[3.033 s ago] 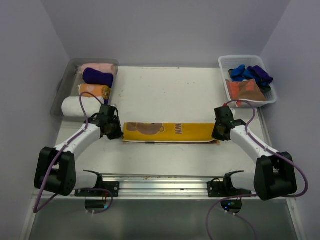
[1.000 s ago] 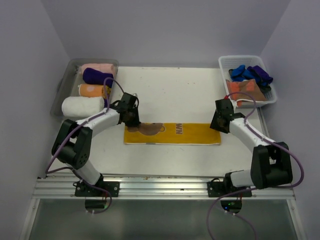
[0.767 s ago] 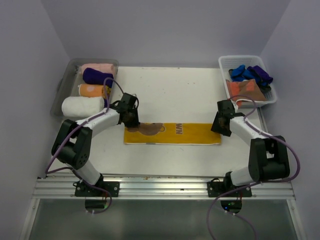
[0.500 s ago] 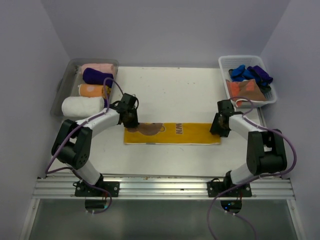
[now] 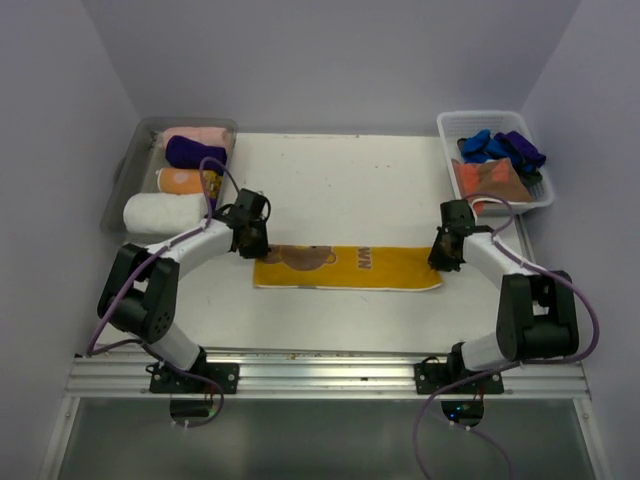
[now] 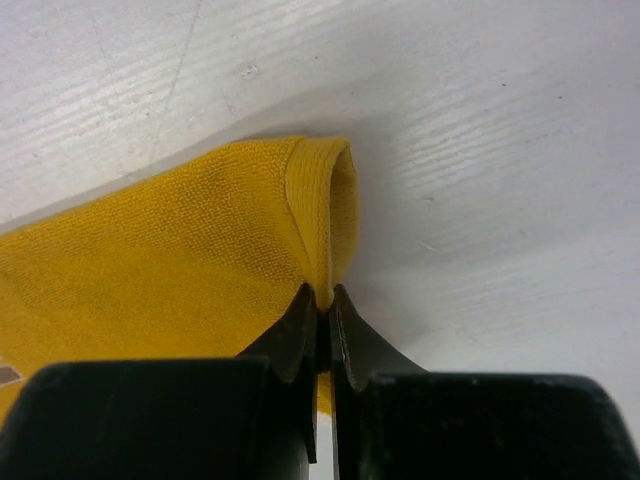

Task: Roll the towels
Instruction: Fold the towel

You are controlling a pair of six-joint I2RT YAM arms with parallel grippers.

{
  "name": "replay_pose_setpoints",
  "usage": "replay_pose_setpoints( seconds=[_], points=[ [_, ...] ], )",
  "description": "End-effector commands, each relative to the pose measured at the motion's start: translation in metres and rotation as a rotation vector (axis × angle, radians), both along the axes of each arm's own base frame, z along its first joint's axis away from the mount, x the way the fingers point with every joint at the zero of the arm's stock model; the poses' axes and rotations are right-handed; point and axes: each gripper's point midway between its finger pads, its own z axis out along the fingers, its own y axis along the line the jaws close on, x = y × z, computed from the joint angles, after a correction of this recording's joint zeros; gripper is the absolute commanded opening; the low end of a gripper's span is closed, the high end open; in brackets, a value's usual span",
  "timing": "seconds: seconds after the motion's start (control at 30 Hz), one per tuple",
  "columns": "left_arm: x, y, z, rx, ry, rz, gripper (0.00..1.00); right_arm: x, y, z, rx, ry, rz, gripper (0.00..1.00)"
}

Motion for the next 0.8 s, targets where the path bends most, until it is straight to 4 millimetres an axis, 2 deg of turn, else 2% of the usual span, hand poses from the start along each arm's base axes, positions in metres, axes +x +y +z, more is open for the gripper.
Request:
replay_pose_setpoints(
  seconds=[0.0, 0.27, 0.4, 0.47, 0.53, 0.63, 0.73, 0.77],
  points=[
    [-0.005, 0.015, 0.000, 0.035, -0.013, 0.008, 0.13, 0.001, -0.008, 0.025, -0.039, -0.066, -0.017, 0.00],
    [-0.024, 0.006, -0.032, -0.023, 0.046, -0.001, 0.13, -0.007, -0.015, 0.068, -0.070, -0.146, -0.028, 0.00],
    [-0.033, -0.008, -0.044, -0.059, 0.074, -0.030, 0.12, -0.010, -0.018, 0.091, -0.079, -0.192, -0.022, 0.00],
    [-0.036, -0.016, -0.049, -0.074, 0.089, -0.043, 0.12, -0.009, -0.012, 0.104, -0.055, -0.217, 0.001, 0.00],
    [-0.037, -0.022, -0.051, -0.097, 0.094, -0.050, 0.11, -0.008, -0.004, 0.118, -0.031, -0.254, 0.024, 0.00],
    [-0.038, -0.030, -0.051, -0.112, 0.094, -0.068, 0.11, -0.007, 0.018, 0.136, -0.003, -0.292, 0.070, 0.00],
    [-0.038, -0.033, -0.051, -0.123, 0.094, -0.076, 0.11, -0.006, 0.053, 0.146, 0.005, -0.310, 0.132, 0.00],
    [-0.038, -0.034, -0.050, -0.125, 0.094, -0.079, 0.11, -0.006, 0.072, 0.152, 0.028, -0.326, 0.171, 0.00]
  ],
)
